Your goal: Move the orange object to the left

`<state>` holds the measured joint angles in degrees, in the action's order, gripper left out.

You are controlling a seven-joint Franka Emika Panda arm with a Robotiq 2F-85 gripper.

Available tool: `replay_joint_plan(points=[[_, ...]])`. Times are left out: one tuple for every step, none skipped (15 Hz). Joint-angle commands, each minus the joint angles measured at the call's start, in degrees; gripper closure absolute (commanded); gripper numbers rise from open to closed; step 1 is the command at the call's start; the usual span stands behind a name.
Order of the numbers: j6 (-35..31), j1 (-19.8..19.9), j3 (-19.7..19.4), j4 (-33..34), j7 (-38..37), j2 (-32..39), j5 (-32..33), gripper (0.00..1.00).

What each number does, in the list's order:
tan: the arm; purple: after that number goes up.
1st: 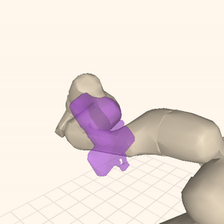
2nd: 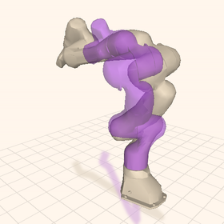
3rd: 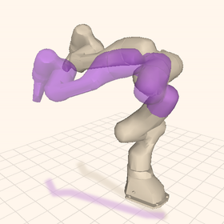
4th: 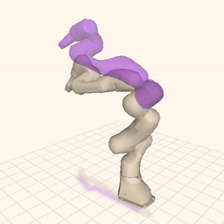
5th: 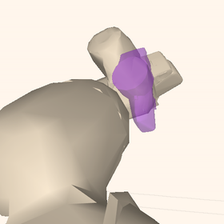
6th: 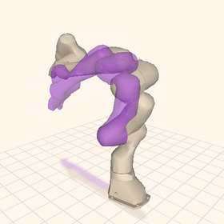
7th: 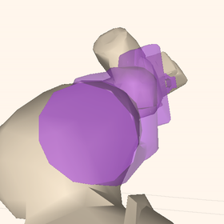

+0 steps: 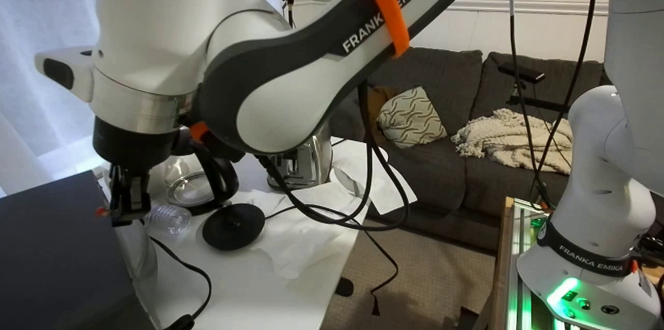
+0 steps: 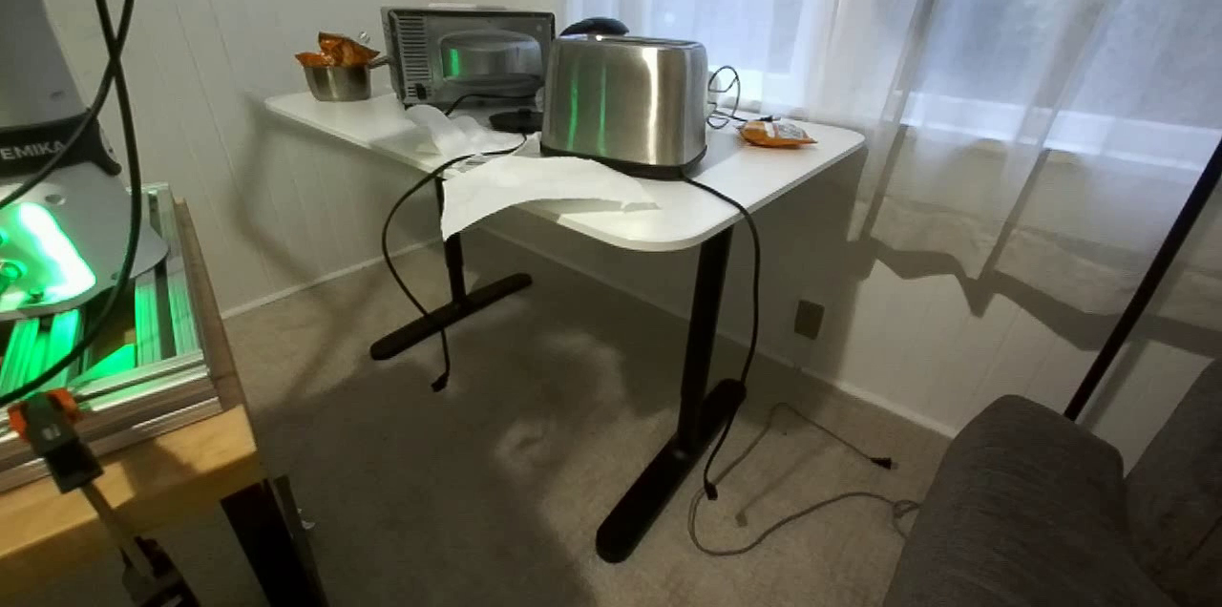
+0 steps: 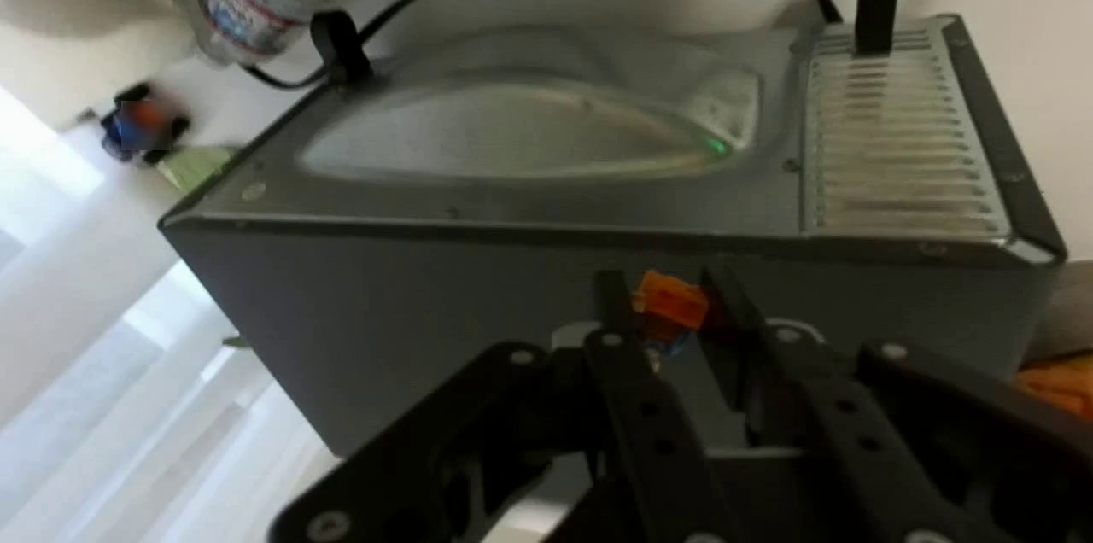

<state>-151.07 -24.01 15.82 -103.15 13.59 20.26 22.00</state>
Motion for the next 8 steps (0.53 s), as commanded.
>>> replay_joint_plan(points=[[-7.35,0.65,1.58,0.42,4.75,0.93,0.23,0.94],[-9.46,1.46,2.67,0.37,6.73,1.63,-1.39,0.94],[-11.87,2.47,3.92,0.2,8.92,2.62,-3.03,0.94],[-14.26,3.72,5.43,0.1,11.31,4.07,-4.63,0.94],[-16.37,5.02,7.15,0.04,13.8,5.48,-6.04,0.94],[-18.85,6.47,9.05,0.1,16.33,7.52,-7.26,0.94],[-20.86,8.26,11.42,0.15,18.98,9.46,-8.38,0.94],[-22.65,10.08,13.77,0.39,21.52,11.5,-8.91,0.94]])
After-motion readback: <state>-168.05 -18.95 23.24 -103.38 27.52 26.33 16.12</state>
